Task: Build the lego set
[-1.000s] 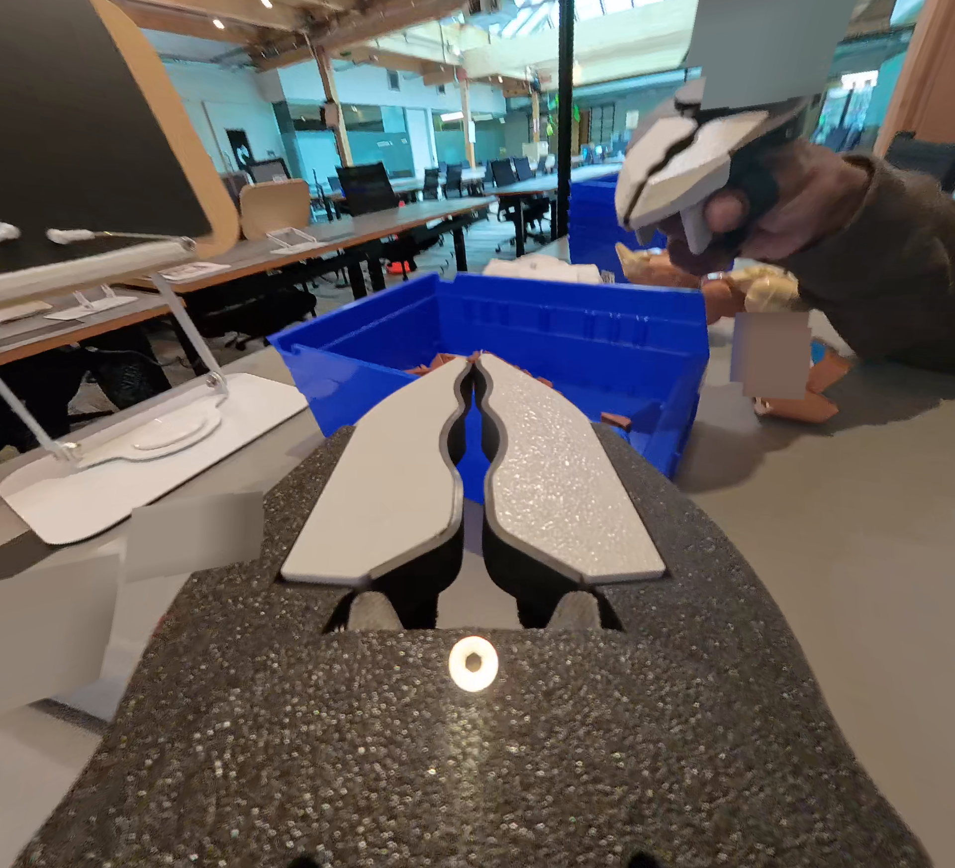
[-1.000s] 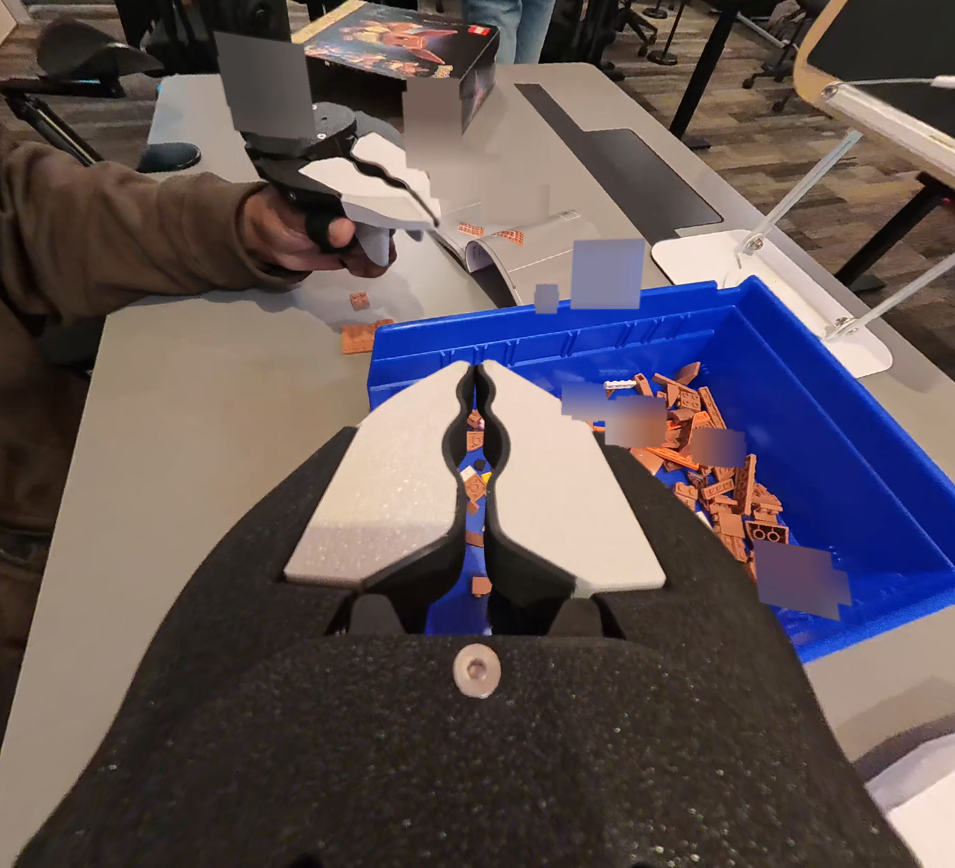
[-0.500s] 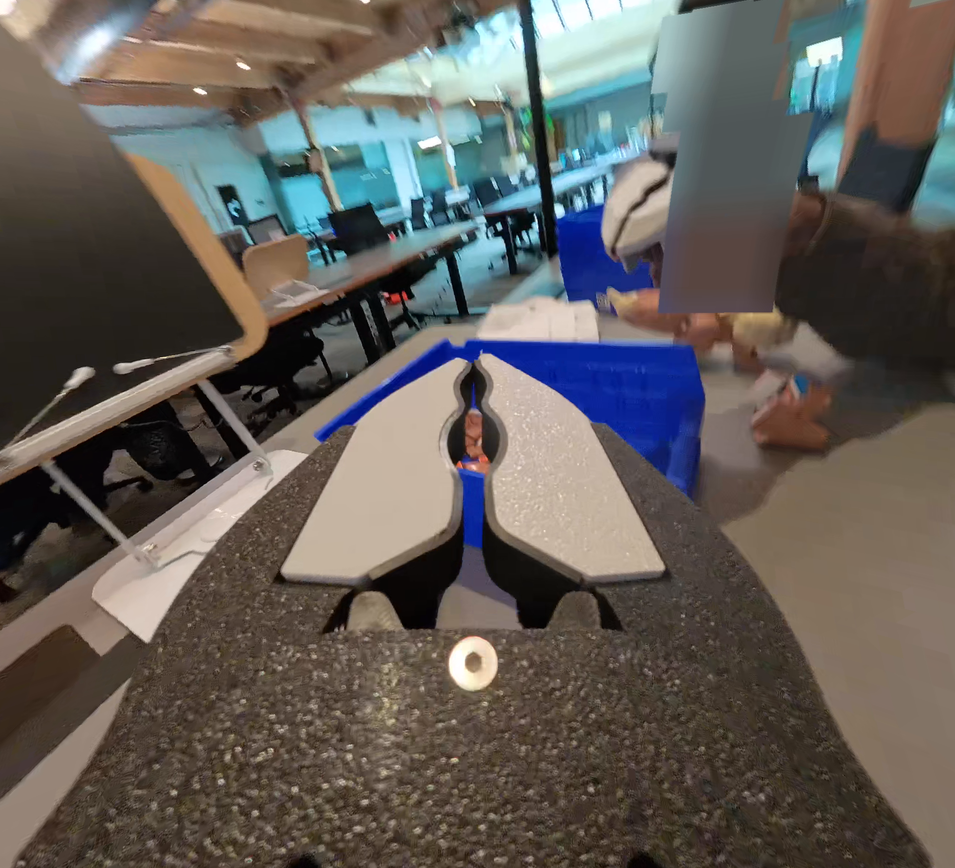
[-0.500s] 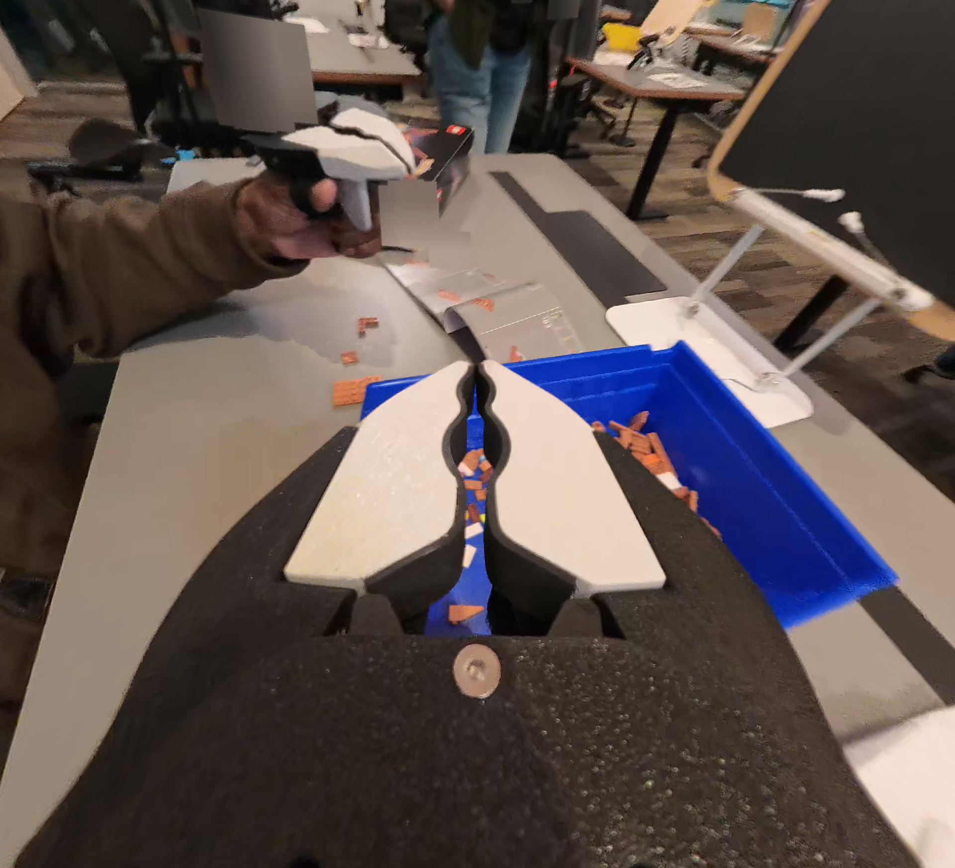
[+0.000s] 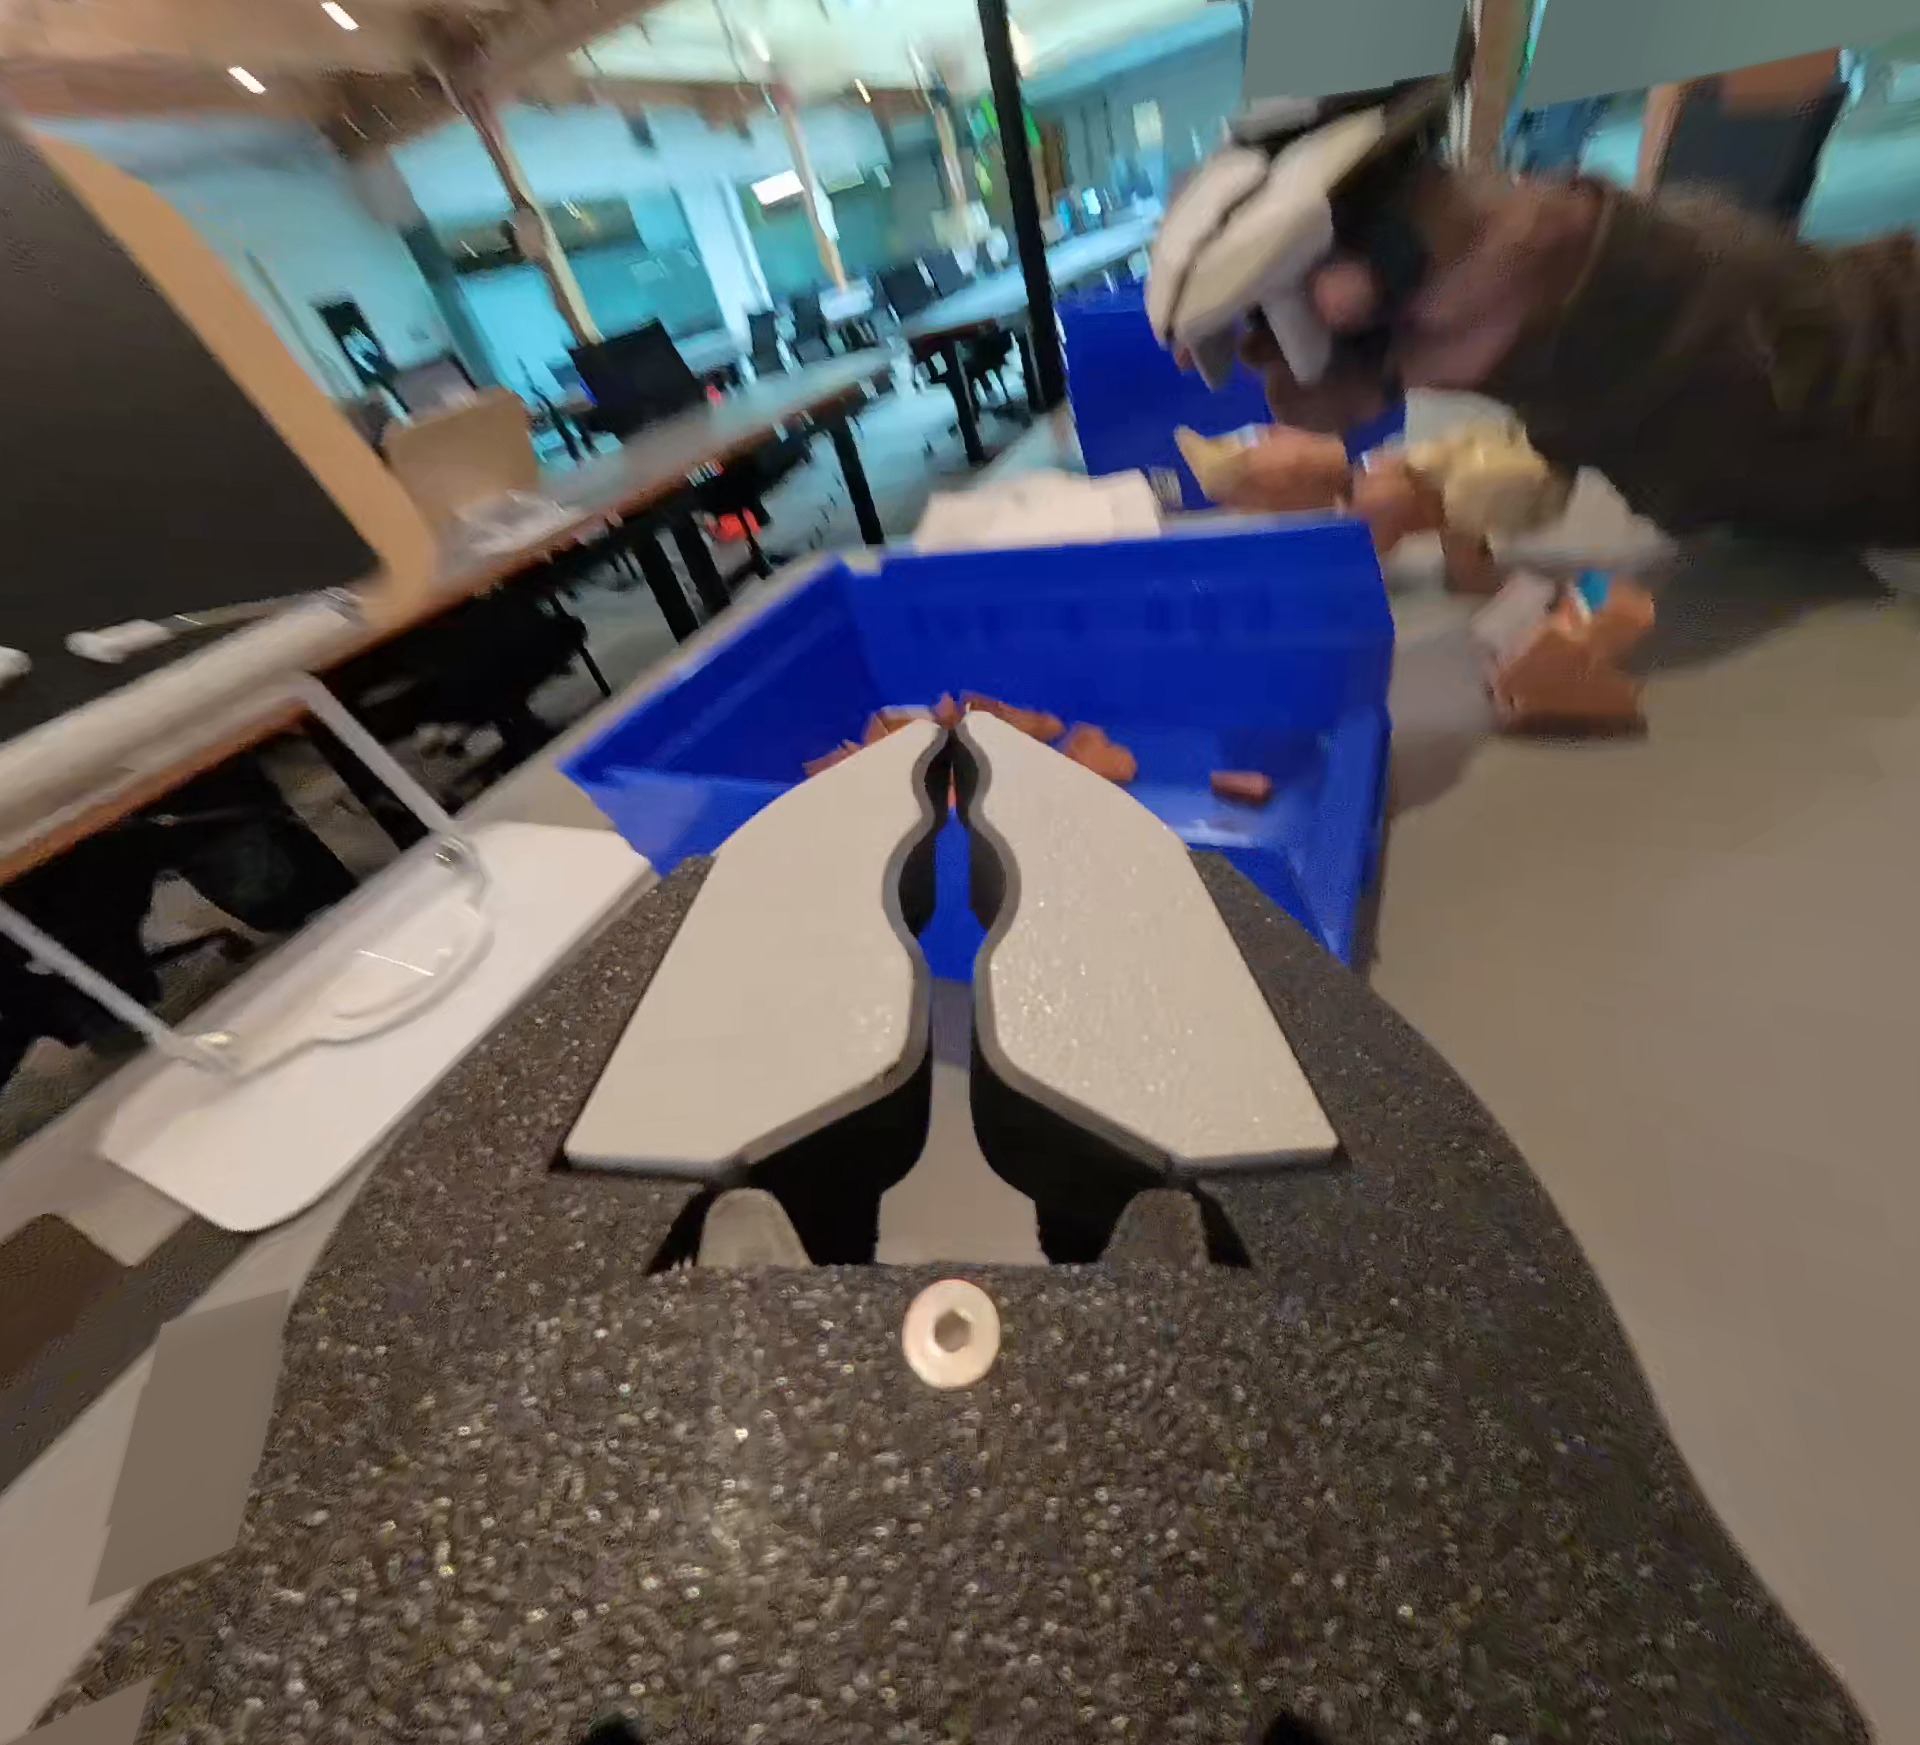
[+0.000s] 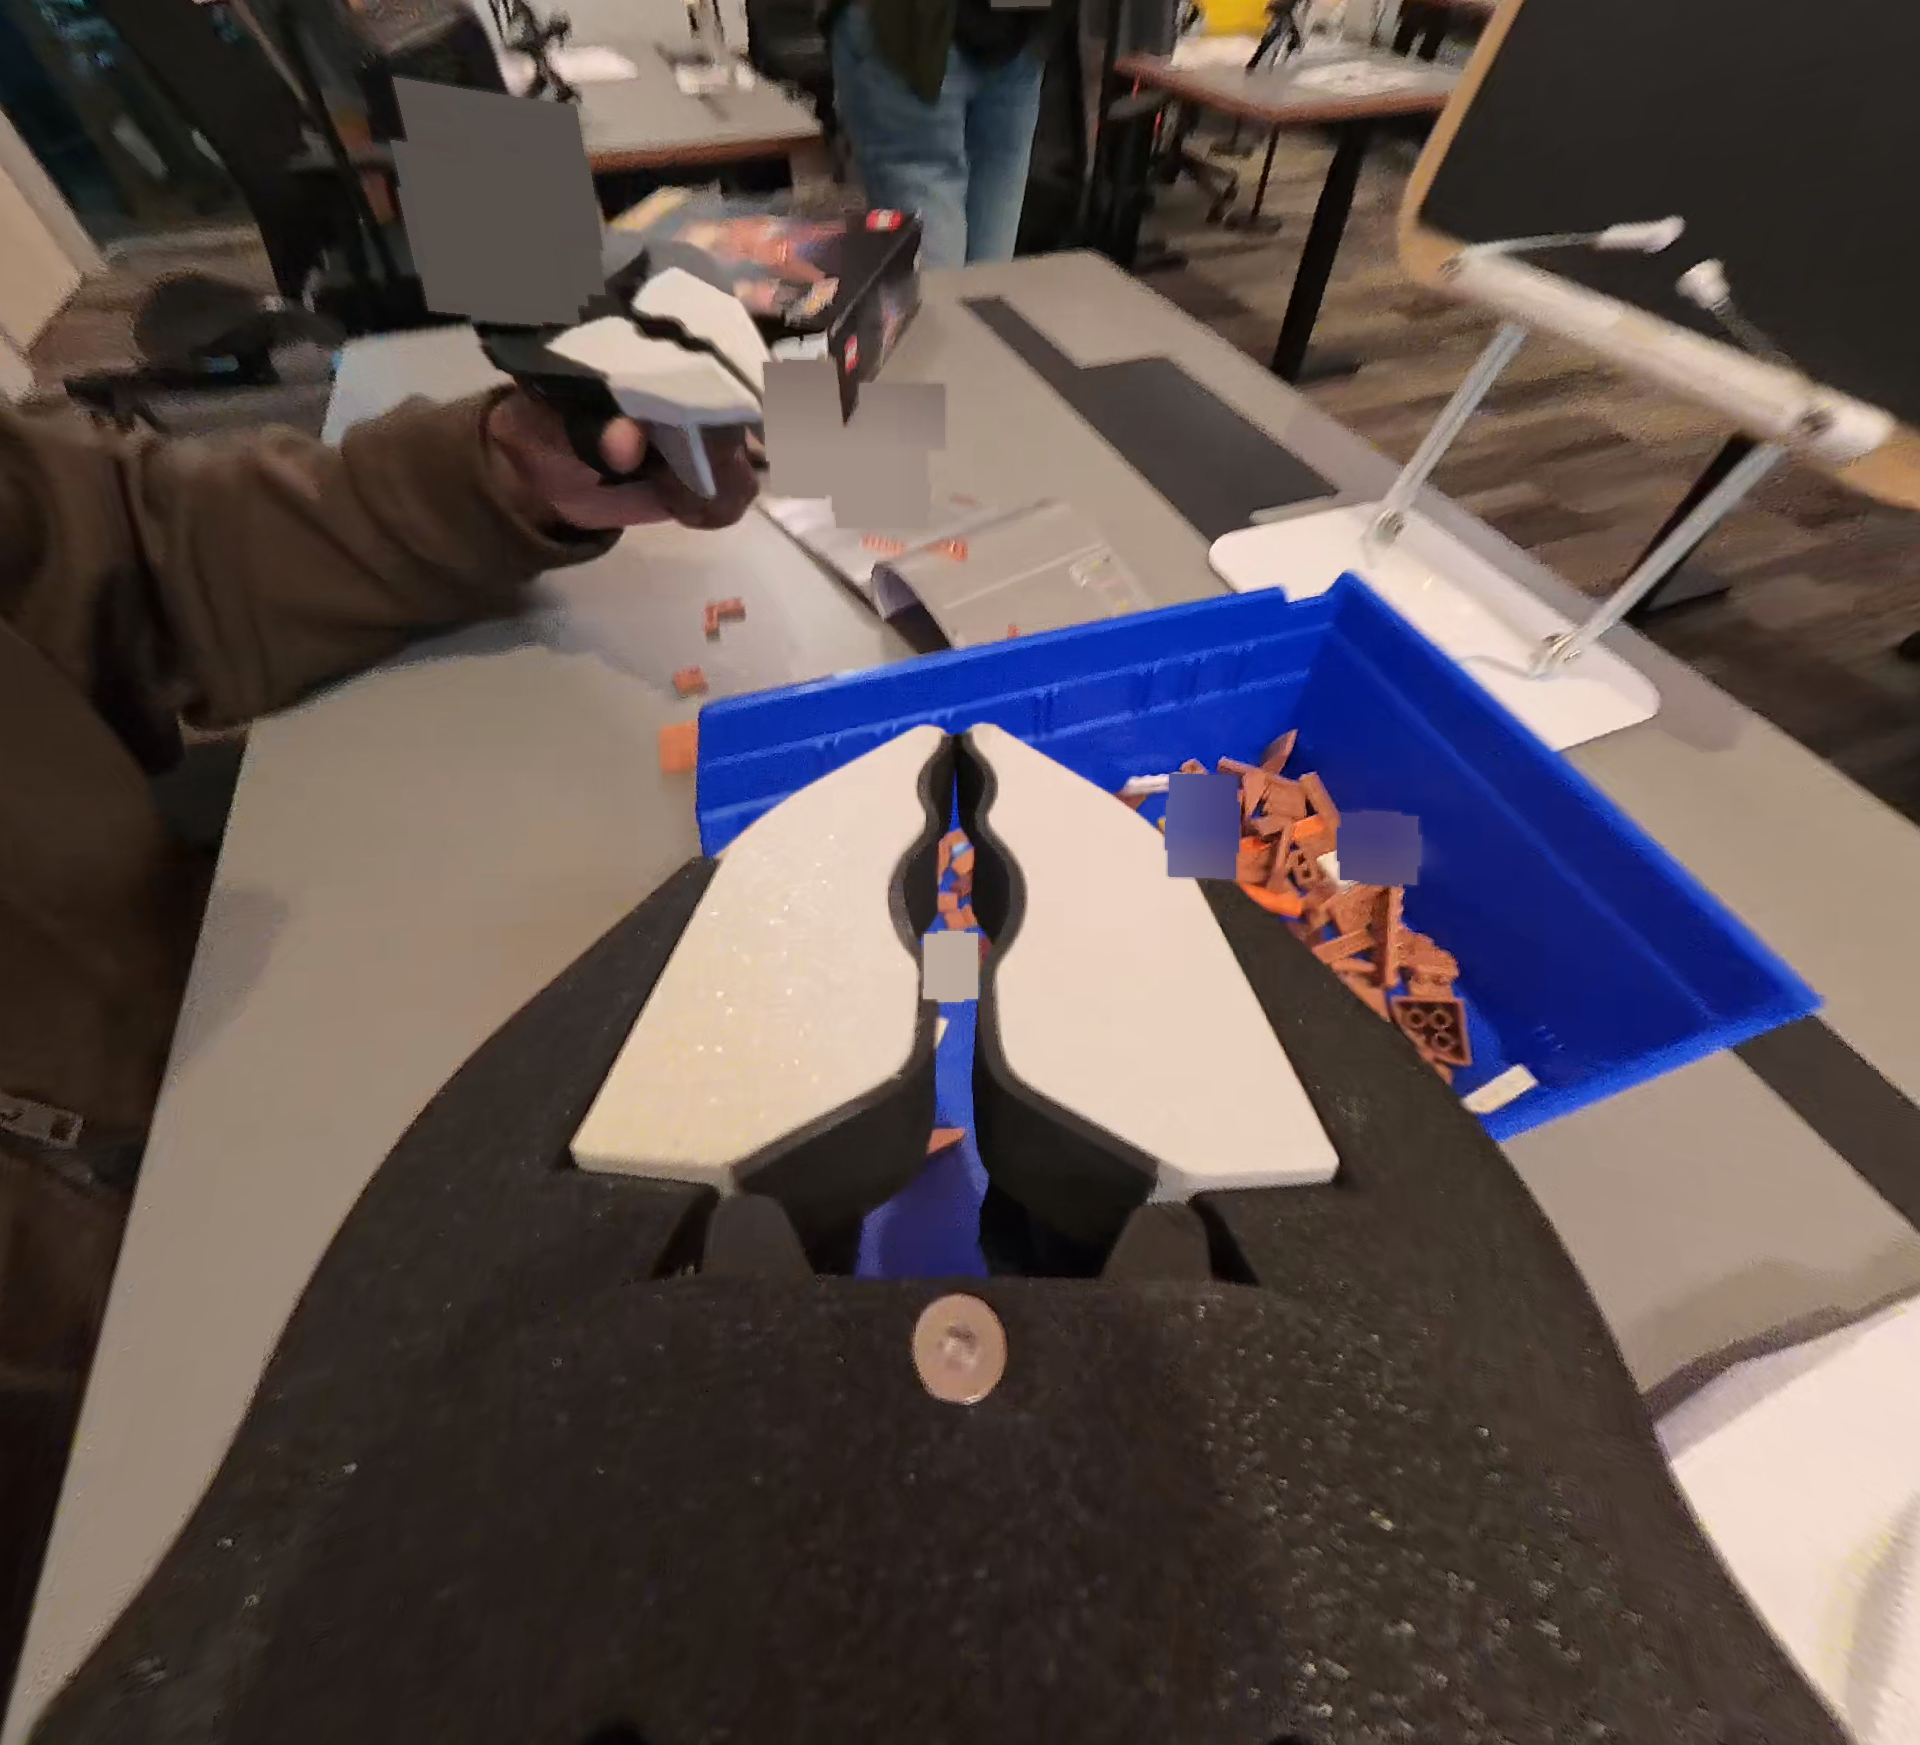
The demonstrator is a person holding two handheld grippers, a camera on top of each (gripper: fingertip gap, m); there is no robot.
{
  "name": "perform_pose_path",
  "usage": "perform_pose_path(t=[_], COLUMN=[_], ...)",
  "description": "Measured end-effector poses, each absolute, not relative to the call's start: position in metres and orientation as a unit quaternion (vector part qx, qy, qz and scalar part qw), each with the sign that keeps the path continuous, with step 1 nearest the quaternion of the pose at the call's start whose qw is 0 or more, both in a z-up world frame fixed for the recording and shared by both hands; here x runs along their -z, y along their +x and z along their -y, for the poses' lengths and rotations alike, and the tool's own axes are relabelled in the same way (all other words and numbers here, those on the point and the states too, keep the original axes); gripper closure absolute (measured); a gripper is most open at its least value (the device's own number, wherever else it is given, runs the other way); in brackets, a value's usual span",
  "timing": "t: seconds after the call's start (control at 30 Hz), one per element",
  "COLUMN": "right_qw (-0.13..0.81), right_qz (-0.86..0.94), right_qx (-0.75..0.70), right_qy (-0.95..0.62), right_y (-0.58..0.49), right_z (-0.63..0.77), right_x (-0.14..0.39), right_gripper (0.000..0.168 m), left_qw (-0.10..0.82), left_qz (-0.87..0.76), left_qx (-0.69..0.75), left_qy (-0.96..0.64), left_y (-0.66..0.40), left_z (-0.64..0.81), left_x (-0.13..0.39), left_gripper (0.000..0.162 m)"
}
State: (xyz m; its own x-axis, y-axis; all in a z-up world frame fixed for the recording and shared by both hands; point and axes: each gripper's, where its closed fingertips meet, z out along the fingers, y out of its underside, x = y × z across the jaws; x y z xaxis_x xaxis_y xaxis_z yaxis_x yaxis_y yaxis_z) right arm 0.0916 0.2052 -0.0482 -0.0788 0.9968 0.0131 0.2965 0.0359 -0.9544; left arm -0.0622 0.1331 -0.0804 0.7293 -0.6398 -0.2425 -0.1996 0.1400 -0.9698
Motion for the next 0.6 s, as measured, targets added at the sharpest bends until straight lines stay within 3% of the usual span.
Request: perform_pose_path(t=[0.2,0.6], right_qw=[0.365,0.321], right_qz=[0.64,0.674], right_qx=[-0.38,-0.33], right_qy=[-0.559,-0.577], right_y=[0.087,0.082], right_z=[-0.201,-0.215], right_x=[0.083,0.109], right_gripper=[0.168,0.157], left_qw=[0.604,0.592], left_qz=[-0.369,-0.349], left_qx=[0.202,0.245], left_qy=[-0.678,-0.683], left_y=[-0.031,-0.028], left_z=[-0.135,-0.132], left_x=[0.129,0.134], left_gripper=[0.156,0.15])
